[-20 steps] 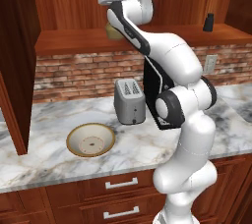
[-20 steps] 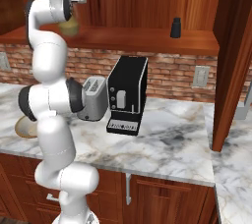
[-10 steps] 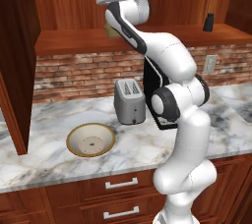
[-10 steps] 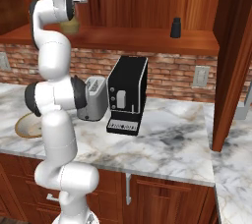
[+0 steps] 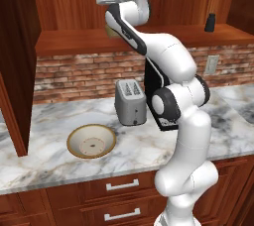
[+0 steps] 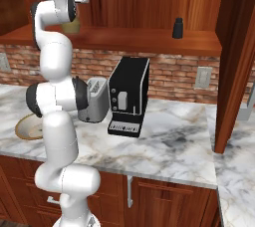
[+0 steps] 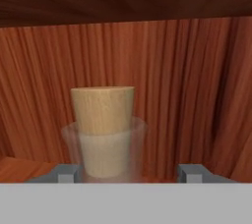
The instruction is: Retrieve the bottle and the shaker from the cabinet and place them next to the mixing bowl on the counter. Then add garlic from the fridge to the mixing bowl.
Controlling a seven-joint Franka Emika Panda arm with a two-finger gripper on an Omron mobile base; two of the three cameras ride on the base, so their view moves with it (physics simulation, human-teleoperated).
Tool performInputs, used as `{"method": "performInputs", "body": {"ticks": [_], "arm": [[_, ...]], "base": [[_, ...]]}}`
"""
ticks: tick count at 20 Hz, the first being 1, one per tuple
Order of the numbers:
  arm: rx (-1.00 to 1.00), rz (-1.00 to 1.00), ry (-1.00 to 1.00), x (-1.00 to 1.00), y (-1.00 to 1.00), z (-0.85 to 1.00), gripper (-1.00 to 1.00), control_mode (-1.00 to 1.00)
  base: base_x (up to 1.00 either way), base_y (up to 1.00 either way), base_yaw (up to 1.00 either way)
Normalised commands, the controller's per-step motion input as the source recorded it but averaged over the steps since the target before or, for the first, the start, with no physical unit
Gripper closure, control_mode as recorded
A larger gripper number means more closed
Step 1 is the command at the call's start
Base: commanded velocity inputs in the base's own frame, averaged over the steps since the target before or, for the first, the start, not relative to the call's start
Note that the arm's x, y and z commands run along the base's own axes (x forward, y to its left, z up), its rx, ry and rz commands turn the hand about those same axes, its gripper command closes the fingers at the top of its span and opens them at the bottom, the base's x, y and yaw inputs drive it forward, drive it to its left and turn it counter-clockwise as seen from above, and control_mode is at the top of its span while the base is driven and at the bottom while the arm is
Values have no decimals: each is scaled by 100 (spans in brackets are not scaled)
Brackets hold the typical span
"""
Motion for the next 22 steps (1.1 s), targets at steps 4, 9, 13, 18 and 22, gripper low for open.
{"method": "performInputs", "body": {"ticks": [4, 9, 13, 18, 22], "arm": [[0, 0, 0, 1, 0, 0, 100, -100], [0, 0, 0, -7, 0, 0, 100, -100], [0, 0, 1, -41, 0, 0, 100, -100], [0, 0, 4, -59, 0, -1, 100, -100], [0, 0, 0, -83, 0, -11, 100, -100]], "base": [[0, 0, 0], [0, 0, 0], [0, 0, 0], [0, 0, 0], [0, 0, 0]]}}
